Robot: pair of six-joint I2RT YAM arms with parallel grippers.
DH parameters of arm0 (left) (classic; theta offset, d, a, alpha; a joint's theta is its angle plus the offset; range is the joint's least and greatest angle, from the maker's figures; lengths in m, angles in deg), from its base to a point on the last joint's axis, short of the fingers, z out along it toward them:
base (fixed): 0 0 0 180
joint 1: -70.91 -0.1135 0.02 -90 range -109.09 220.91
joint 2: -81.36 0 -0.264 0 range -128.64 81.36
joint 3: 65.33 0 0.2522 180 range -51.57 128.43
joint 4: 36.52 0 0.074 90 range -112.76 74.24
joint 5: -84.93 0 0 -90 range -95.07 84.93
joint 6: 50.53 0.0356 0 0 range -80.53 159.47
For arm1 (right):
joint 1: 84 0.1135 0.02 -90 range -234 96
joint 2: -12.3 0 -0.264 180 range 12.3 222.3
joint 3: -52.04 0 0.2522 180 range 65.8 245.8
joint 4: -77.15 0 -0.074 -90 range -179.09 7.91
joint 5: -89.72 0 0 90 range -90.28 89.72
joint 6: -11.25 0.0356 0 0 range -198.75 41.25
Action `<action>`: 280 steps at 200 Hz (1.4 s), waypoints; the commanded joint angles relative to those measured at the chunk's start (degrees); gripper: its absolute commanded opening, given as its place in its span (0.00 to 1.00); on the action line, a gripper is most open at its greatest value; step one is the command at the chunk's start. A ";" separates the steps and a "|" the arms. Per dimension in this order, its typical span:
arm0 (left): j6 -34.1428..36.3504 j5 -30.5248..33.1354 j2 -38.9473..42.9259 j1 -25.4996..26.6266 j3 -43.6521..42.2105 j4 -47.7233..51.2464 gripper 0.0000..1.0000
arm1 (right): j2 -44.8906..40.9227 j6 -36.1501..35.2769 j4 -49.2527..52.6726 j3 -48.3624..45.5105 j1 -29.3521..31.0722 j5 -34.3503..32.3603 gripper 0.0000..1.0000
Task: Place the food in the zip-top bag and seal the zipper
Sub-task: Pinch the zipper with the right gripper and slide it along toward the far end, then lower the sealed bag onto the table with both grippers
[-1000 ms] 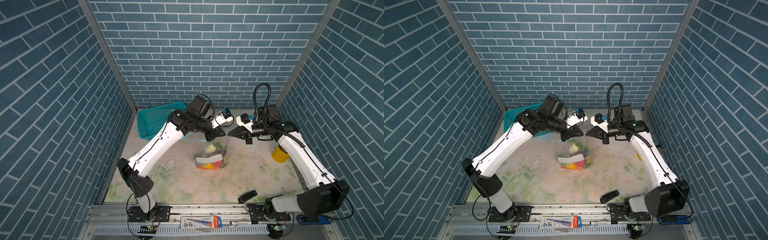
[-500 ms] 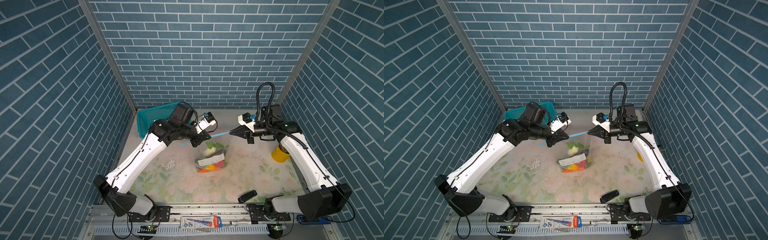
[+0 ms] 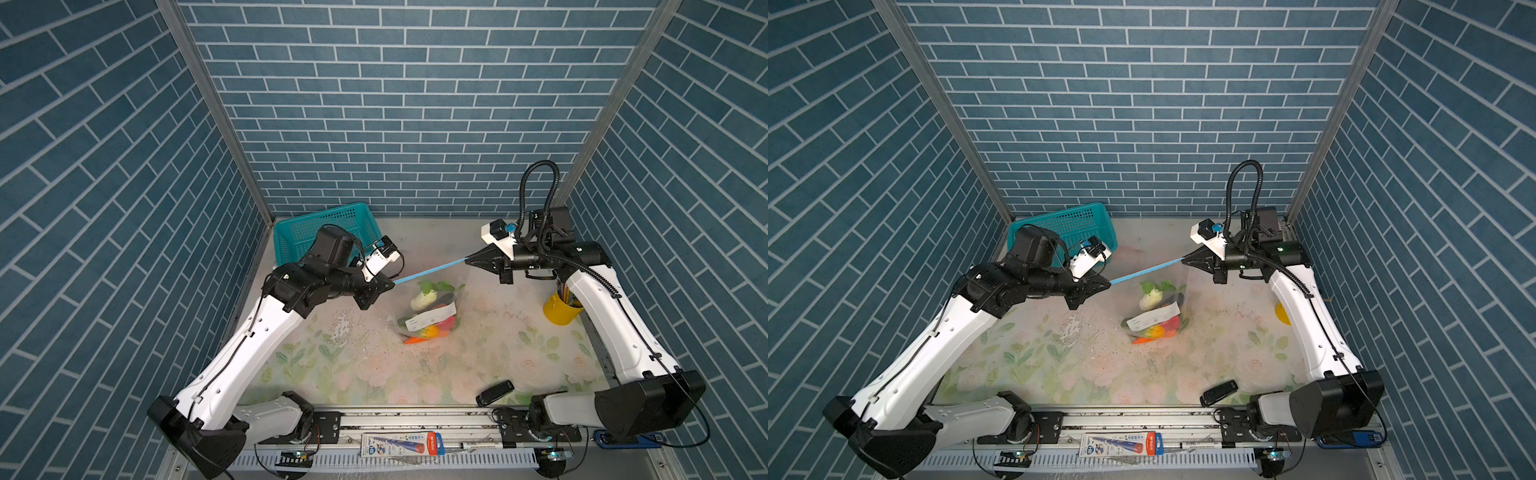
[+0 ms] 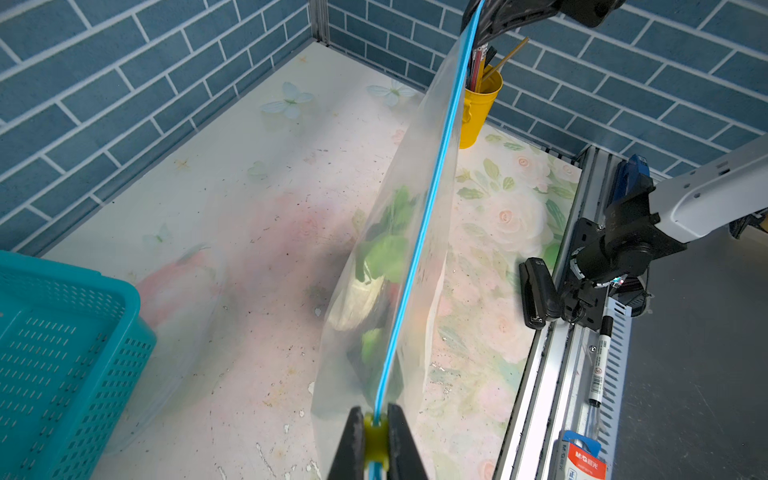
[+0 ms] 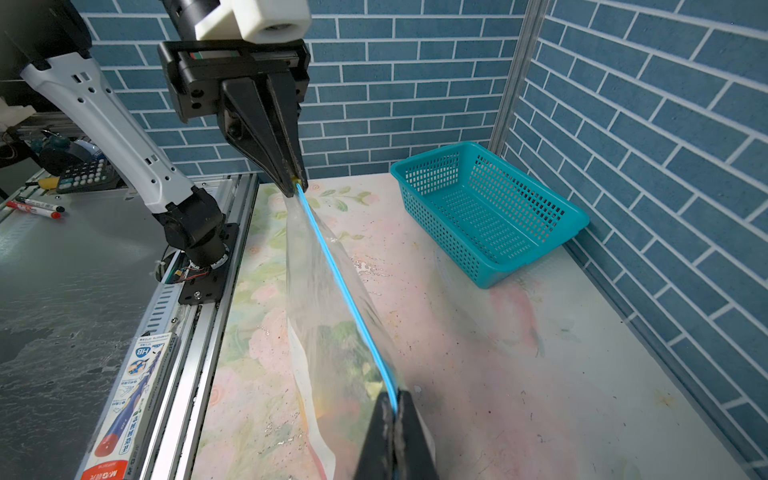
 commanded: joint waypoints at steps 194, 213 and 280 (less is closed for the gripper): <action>-0.85 -3.79 -5.50 4.60 8.44 3.87 0.01 | -8.53 6.82 -0.78 0.18 6.06 -14.17 0.82; -0.19 -4.68 -5.99 4.66 9.90 4.05 0.02 | -4.24 2.76 6.12 6.76 11.20 -17.93 0.85; 1.45 -5.03 -3.88 4.80 8.30 3.03 0.02 | 10.45 -4.54 21.74 21.59 21.42 -23.28 0.69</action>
